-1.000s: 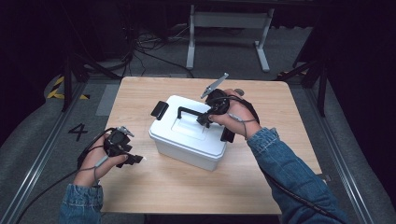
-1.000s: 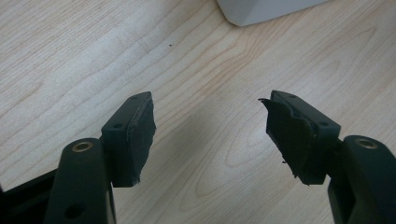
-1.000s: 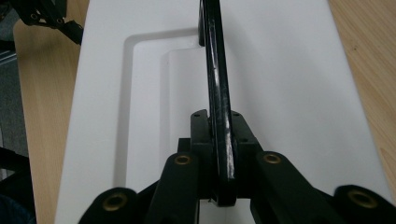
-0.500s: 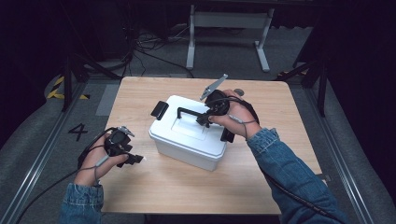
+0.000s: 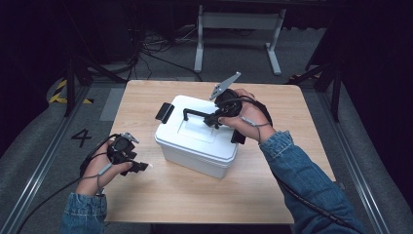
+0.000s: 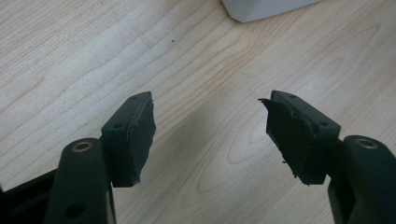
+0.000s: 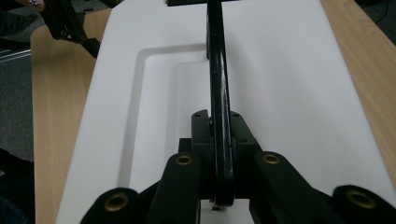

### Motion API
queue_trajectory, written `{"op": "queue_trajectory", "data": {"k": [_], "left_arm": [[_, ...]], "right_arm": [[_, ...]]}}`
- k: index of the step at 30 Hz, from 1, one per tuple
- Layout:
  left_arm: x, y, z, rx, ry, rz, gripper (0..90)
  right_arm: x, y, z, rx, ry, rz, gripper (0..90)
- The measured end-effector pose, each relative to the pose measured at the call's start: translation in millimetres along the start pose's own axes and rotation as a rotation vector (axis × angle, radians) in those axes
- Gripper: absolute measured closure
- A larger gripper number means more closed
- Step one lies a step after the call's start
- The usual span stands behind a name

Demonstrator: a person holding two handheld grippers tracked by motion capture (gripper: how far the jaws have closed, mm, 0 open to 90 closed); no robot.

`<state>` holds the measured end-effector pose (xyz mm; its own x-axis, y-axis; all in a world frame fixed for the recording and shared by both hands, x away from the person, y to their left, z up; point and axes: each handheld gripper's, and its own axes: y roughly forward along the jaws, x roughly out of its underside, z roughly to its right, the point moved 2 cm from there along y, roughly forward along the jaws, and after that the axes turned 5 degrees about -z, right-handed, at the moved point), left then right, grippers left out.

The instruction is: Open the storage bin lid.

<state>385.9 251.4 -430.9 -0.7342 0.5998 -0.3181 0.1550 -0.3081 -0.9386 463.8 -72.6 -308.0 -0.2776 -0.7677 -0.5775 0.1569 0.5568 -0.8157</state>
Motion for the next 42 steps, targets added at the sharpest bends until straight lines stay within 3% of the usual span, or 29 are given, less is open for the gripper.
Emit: {"op": "queue_trajectory", "data": {"k": [16,42], "left_arm": [[-3.1,2.6,-0.3,0.010,0.000,-0.011,32.6],[-3.7,3.8,-0.8,0.004,0.003,-0.017,31.8]], "right_arm": [[6.1,-42.8,6.8,0.040,0.032,0.074,84.4],[74.3,-112.1,51.4,0.178,0.203,0.121,84.4]]}}
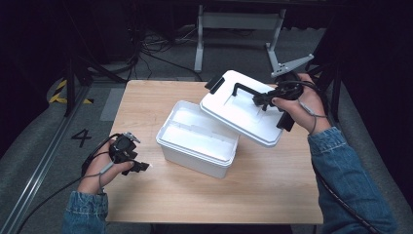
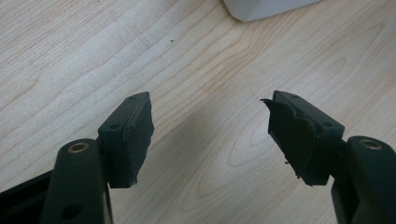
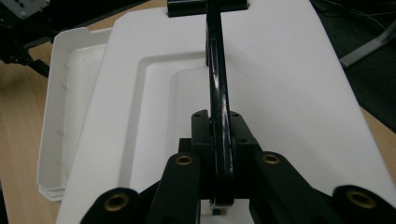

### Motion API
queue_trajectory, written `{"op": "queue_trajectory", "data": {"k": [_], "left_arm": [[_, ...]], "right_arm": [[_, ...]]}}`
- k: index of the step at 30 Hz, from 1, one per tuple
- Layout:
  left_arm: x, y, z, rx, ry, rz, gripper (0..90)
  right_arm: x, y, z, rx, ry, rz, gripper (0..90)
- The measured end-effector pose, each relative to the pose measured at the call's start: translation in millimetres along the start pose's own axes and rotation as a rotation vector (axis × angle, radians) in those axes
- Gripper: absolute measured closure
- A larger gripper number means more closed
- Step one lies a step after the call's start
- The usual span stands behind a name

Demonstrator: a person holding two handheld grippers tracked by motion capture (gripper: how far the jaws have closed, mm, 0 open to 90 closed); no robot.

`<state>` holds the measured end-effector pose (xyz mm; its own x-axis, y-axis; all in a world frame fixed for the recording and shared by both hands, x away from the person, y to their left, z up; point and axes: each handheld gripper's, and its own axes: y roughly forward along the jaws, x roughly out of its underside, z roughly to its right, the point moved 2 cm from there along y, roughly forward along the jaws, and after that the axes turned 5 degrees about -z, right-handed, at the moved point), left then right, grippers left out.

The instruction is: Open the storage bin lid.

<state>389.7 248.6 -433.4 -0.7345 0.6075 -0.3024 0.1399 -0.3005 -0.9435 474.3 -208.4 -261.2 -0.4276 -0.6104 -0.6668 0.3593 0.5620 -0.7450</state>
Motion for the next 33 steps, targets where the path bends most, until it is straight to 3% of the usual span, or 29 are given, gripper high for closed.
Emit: {"op": "queue_trajectory", "data": {"k": [18,28,33], "left_arm": [[-0.4,2.3,0.5,0.001,-0.002,-0.007,31.8],[0.0,2.3,0.2,0.000,-0.002,-0.007,31.8],[0.0,3.1,0.5,0.002,-0.001,-0.011,31.8]], "right_arm": [[36.0,-31.9,43.9,0.081,0.113,0.010,84.4],[53.0,-34.2,64.4,0.117,0.168,0.000,84.4],[61.5,-27.4,76.8,0.128,0.195,-0.015,84.4]]}}
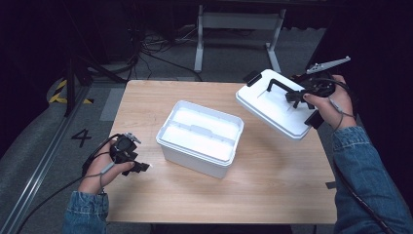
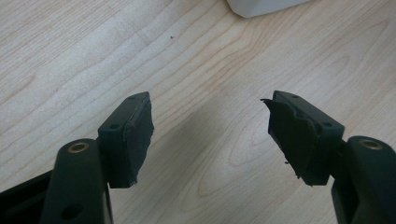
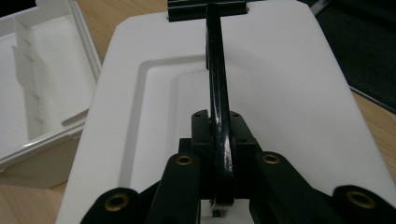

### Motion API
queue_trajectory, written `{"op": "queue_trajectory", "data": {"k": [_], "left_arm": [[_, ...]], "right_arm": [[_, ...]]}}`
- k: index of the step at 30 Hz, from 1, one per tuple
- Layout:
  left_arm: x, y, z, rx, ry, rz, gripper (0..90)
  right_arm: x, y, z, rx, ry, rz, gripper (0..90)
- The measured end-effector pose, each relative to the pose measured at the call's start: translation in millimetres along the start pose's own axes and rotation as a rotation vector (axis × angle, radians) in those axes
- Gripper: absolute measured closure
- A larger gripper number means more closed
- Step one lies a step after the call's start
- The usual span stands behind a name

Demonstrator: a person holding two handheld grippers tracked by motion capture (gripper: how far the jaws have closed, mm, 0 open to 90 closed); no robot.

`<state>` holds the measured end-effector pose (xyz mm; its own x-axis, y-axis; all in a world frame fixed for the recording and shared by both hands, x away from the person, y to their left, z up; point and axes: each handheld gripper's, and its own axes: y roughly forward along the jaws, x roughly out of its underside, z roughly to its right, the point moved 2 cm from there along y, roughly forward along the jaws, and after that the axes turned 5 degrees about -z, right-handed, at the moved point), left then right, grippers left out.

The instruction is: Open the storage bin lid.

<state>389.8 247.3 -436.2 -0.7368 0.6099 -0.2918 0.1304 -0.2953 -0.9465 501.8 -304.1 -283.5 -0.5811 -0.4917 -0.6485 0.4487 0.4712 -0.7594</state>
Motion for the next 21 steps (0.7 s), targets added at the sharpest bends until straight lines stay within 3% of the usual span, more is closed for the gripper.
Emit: {"op": "queue_trajectory", "data": {"k": [10,21], "left_arm": [[1.4,0.0,-0.8,-0.003,-0.004,-0.002,31.8],[1.4,1.8,-1.2,0.001,-0.008,-0.006,31.7]], "right_arm": [[19.3,21.6,19.8,0.022,0.036,-0.013,84.4],[52.9,56.9,36.7,0.019,0.080,-0.030,84.4]]}}
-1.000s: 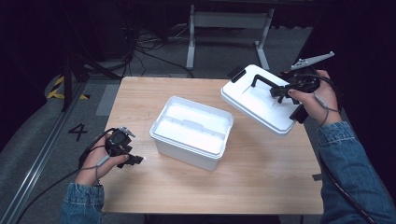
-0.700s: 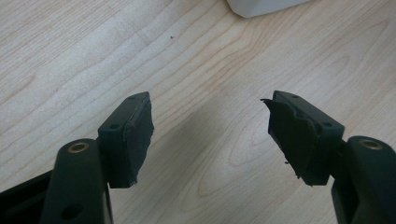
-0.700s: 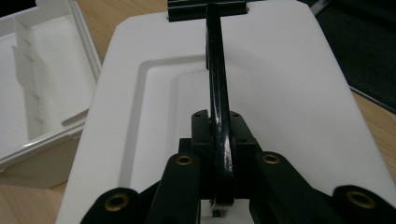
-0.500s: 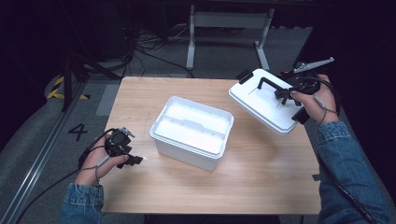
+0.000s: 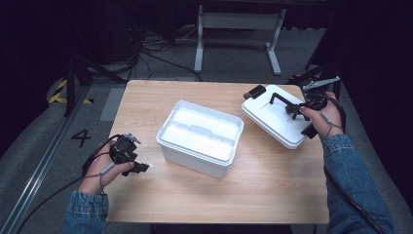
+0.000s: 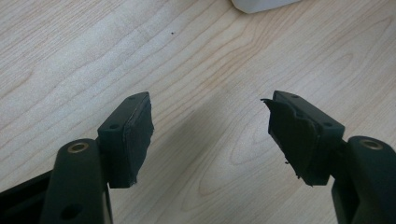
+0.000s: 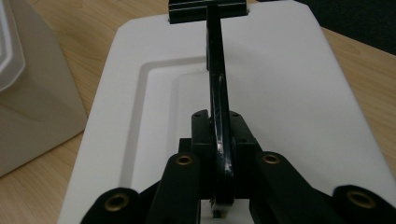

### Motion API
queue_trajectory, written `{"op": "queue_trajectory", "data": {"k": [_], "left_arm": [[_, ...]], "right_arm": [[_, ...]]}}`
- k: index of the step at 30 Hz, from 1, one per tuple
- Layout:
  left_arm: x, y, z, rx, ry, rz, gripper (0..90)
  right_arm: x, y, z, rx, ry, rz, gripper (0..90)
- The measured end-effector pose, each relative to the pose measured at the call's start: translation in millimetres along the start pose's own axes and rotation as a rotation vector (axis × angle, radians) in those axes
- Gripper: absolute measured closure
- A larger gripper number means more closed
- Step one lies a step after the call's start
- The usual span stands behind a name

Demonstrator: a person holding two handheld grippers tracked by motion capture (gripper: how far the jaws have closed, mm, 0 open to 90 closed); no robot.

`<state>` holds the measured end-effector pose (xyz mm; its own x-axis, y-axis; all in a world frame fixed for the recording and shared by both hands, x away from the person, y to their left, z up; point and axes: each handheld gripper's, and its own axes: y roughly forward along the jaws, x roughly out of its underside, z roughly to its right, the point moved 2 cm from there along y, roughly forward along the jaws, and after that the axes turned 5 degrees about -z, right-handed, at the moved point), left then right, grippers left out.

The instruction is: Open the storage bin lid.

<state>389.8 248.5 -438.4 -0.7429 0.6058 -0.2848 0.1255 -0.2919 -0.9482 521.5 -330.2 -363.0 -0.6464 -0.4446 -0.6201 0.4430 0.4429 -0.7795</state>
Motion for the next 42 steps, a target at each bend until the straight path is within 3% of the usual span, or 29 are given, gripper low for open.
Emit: {"op": "queue_trajectory", "data": {"k": [16,37,42], "left_arm": [[-0.1,1.0,0.2,0.002,0.000,-0.004,31.5],[-0.2,1.8,0.4,0.000,0.001,-0.008,31.5],[-0.2,2.1,0.5,0.000,0.005,-0.012,31.5]], "right_arm": [[28.2,39.3,2.1,-0.025,0.022,-0.027,84.4],[48.4,62.6,5.5,-0.054,0.049,-0.036,84.3],[53.6,65.6,9.0,-0.071,0.078,-0.037,84.0]]}}
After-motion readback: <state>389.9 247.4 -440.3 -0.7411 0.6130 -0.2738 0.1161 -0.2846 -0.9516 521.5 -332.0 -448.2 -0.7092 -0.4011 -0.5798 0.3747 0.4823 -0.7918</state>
